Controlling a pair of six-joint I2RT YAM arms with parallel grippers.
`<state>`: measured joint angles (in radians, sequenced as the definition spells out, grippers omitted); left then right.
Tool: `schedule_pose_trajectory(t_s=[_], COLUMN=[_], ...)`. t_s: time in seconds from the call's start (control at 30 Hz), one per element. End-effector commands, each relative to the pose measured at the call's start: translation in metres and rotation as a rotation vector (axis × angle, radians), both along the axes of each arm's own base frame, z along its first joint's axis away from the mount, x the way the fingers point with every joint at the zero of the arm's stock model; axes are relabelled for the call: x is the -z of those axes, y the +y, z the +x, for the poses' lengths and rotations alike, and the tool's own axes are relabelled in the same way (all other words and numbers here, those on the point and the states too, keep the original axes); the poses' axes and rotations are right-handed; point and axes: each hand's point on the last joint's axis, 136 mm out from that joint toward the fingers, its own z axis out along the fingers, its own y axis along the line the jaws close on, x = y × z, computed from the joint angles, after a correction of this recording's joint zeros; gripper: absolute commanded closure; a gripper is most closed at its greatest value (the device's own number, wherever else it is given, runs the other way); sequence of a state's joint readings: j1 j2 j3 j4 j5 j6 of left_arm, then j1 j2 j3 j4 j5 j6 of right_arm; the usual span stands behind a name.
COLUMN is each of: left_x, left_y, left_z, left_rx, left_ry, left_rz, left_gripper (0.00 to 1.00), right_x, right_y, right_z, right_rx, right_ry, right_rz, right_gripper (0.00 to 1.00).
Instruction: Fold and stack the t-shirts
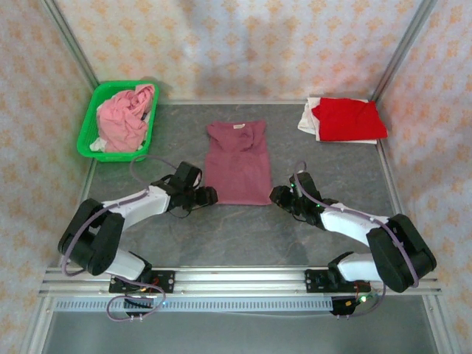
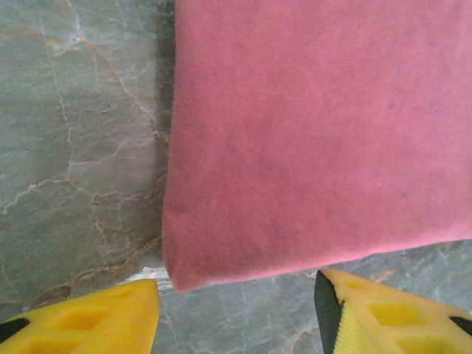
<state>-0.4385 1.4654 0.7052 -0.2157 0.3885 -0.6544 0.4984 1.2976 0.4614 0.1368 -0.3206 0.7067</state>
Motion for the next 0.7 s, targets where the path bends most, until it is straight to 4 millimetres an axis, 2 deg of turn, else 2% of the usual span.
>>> schedule_pose_trajectory(t_s=[0.0, 0.13, 0.43, 0.6, 0.67], left_x=[-0.002, 0.000, -0.003, 0.007, 0.012], left_y=[-0.004, -0.006, -0.007, -0.007, -0.006], left_z=[0.012, 0.018, 0.024, 0.023, 0.021], left_rx=[0.011, 0.014, 0.010, 0.012, 0.010], left_ry=[-0.031, -0.035, -0.042, -0.022, -0.012], left_rz=[0.008, 0.014, 0.018, 0.026, 0.033], left_gripper=[0.42, 0.47, 0.50, 0.53, 0.57], right_x=[-0.004, -0.005, 0.001, -0.001, 0.001], right_y=[-0.002, -0.002, -0.004, -0.004, -0.004], right_z=[0.002, 0.002, -0.002, -0.001, -0.003], right_rx=[0.007, 0.009, 0.012, 0.012, 0.010], right_ry=[-0.031, -0.035, -0.022, -0.027, -0.022], right_rz=[0.001, 0.002, 0.002, 0.008, 0.009], right_gripper=[0.61, 0.61, 0.61, 0.61, 0.61])
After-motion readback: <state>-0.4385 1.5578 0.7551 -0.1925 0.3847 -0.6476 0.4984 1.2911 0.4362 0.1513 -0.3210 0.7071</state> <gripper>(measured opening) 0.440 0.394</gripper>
